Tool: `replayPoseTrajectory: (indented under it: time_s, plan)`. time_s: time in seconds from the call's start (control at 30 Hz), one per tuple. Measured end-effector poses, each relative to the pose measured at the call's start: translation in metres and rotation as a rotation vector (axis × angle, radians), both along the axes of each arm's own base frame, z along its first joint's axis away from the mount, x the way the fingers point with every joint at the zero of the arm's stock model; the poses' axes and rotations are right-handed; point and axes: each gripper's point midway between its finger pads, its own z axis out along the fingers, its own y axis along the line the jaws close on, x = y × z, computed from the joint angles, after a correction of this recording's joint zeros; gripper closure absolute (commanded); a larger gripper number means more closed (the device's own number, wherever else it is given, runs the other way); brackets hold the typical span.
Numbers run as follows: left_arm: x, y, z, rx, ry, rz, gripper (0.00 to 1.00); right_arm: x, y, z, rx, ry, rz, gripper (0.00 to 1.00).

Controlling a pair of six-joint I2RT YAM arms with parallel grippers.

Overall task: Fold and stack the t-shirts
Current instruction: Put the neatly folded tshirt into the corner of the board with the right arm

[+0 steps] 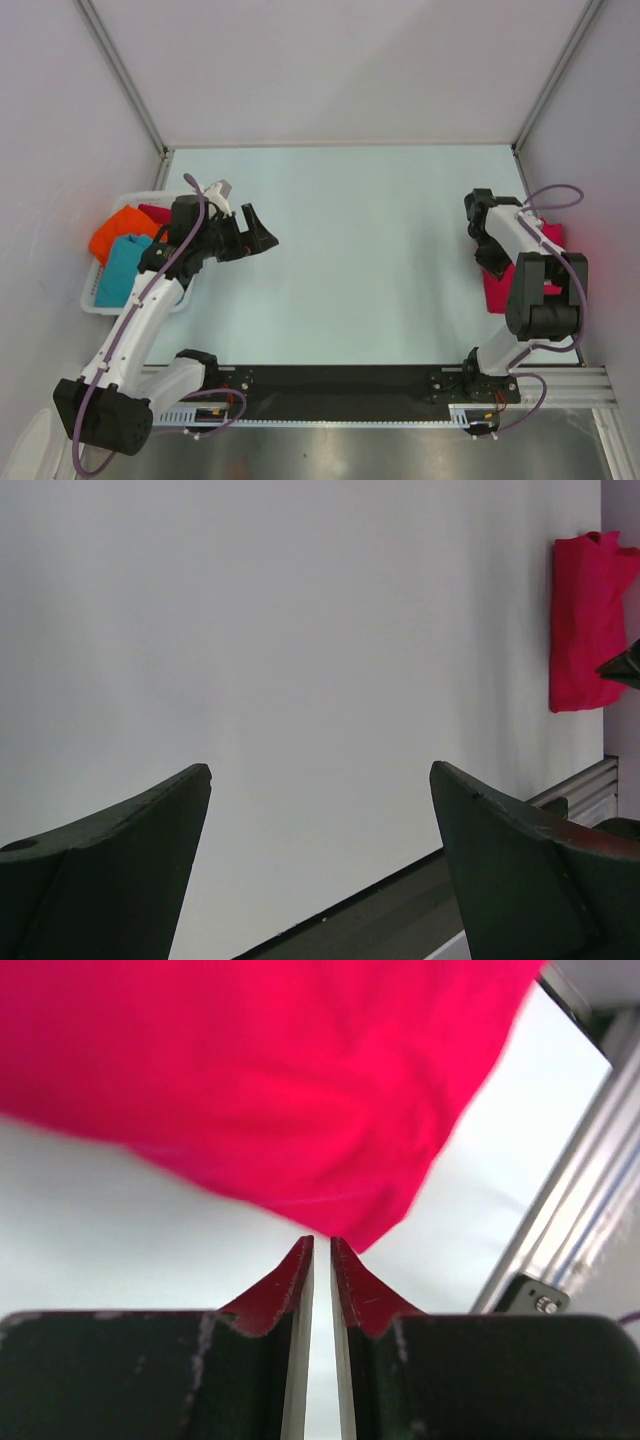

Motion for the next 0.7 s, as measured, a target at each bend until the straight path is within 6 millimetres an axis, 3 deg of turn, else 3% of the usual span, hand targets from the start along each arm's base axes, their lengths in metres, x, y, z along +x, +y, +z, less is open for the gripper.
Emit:
replayPoseTrajectory:
  time_s: [0.13, 0.27, 0.53, 0.7]
  plan:
    - [0.000, 0.000, 0.000, -0.001, -0.001, 0.000, 0.04, 0.026, 0.017, 0.022, -0.010, -0.089, 0.076, 0.82]
    - [0.000, 0.000, 0.001, -0.001, -0.002, 0.000, 0.04, 0.026, 0.015, 0.020, -0.001, -0.074, 0.084, 0.82]
    - [-0.002, 0.001, 0.006, -0.004, -0.022, 0.001, 0.04, 0.025, 0.004, -0.025, 0.068, 0.035, 0.059, 0.83]
    - [-0.002, 0.001, 0.006, -0.004, -0.023, 0.002, 0.03, 0.026, 0.008, -0.051, 0.103, 0.093, 0.072, 0.83]
